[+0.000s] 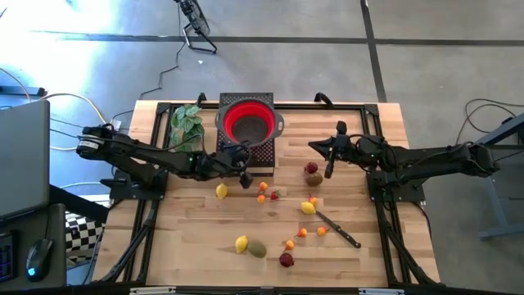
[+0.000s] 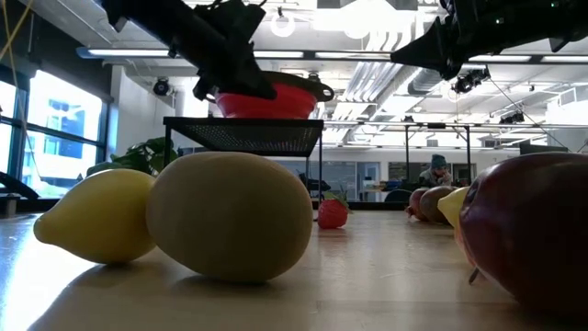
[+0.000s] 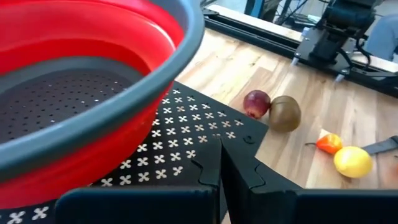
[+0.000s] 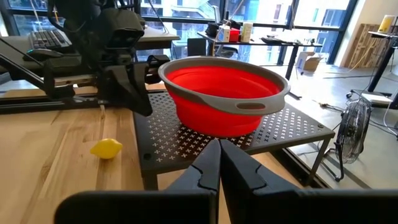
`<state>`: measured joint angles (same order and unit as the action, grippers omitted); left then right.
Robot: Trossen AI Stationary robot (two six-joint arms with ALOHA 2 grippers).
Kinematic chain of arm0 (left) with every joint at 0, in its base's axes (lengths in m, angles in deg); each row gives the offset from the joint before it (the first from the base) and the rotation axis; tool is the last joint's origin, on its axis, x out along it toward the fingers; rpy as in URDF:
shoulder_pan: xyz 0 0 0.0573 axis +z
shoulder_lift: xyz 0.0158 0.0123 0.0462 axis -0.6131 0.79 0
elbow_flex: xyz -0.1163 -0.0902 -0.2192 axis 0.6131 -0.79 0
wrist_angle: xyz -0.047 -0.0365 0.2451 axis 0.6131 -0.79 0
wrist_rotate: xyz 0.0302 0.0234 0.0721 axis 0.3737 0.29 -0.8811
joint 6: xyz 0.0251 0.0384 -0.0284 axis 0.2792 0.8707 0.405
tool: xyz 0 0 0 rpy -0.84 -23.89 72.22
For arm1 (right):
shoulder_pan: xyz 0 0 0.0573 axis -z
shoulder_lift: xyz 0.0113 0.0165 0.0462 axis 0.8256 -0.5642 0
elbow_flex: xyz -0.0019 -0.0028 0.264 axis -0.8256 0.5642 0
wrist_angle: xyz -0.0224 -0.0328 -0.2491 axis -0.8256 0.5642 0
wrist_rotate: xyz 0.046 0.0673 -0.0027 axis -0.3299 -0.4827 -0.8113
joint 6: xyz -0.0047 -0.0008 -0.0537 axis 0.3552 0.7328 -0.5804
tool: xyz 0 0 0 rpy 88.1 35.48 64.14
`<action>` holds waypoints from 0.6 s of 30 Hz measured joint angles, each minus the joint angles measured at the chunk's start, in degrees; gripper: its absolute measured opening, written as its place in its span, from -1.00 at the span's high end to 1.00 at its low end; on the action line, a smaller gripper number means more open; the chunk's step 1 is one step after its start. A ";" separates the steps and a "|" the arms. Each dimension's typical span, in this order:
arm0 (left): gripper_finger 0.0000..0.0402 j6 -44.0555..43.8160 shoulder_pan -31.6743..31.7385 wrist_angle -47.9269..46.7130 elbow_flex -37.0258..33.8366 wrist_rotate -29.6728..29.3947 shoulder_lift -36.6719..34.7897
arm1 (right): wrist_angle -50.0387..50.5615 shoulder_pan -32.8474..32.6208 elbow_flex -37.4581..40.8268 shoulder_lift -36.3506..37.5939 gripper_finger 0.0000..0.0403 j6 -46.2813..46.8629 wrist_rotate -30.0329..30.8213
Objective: Pick & Place Fruit
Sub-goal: Put the red strainer bowl on the shelf
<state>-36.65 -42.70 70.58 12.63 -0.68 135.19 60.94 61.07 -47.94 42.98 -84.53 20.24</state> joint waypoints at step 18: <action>1.00 -0.62 -0.02 0.52 -0.02 -1.93 0.00 | 0.02 -0.01 0.00 0.00 0.99 0.17 0.02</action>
<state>-37.27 -42.72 71.10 12.61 -2.61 135.19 60.96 61.06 -47.94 42.98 -84.35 20.27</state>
